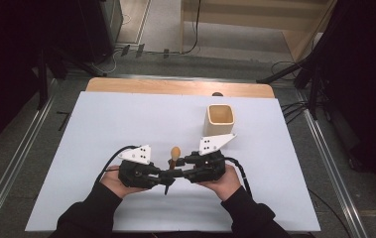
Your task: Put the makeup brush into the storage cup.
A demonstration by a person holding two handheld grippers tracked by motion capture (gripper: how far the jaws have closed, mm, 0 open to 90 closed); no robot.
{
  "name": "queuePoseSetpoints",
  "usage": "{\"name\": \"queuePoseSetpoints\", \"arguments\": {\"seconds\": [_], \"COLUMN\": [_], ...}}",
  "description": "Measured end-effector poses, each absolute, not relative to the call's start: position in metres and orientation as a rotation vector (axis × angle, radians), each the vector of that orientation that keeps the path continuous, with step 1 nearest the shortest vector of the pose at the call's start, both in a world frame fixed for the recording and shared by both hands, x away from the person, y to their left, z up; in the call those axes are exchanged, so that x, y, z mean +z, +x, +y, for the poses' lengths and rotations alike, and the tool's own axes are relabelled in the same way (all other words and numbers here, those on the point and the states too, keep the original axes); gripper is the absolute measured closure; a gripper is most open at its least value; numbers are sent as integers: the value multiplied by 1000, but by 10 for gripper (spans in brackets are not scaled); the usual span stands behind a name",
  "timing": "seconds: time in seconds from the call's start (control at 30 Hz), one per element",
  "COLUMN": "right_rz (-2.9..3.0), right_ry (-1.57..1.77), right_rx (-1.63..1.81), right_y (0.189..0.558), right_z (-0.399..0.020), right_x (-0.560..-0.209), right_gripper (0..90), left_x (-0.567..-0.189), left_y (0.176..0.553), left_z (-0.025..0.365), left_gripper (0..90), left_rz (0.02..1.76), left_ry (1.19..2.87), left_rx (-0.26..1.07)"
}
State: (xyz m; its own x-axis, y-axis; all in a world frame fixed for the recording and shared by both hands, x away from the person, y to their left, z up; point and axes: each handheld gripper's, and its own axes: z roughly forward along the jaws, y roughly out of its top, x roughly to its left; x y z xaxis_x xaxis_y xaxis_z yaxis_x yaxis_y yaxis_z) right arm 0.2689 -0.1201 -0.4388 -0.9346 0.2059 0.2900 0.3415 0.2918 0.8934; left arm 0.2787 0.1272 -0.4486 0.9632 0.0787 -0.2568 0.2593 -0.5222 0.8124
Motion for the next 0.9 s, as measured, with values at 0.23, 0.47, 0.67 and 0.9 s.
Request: {"name": "queuePoseSetpoints", "arguments": {"seconds": [0.23, 0.47, 0.67, 0.9], "right_rz": [-2373, -2280, -2237, -2233], "right_ry": [-540, -603, -633, -638], "right_rx": [-1868, -1957, -1970, -1956], "right_y": [262, 259, 260, 261], "right_z": [-121, -119, -118, -117], "right_x": [-443, -444, -449, -450], "right_gripper": [530, 576, 658, 765], "left_x": [-448, -450, -450, -451], "left_y": [277, 277, 276, 277], "left_z": [128, 128, 128, 128], "left_gripper": [792, 792, 792, 791], "left_rz": [237, 242, 248, 254], "left_ry": [2093, 2076, 2064, 2057], "left_rx": [-201, -191, -191, -196]}}
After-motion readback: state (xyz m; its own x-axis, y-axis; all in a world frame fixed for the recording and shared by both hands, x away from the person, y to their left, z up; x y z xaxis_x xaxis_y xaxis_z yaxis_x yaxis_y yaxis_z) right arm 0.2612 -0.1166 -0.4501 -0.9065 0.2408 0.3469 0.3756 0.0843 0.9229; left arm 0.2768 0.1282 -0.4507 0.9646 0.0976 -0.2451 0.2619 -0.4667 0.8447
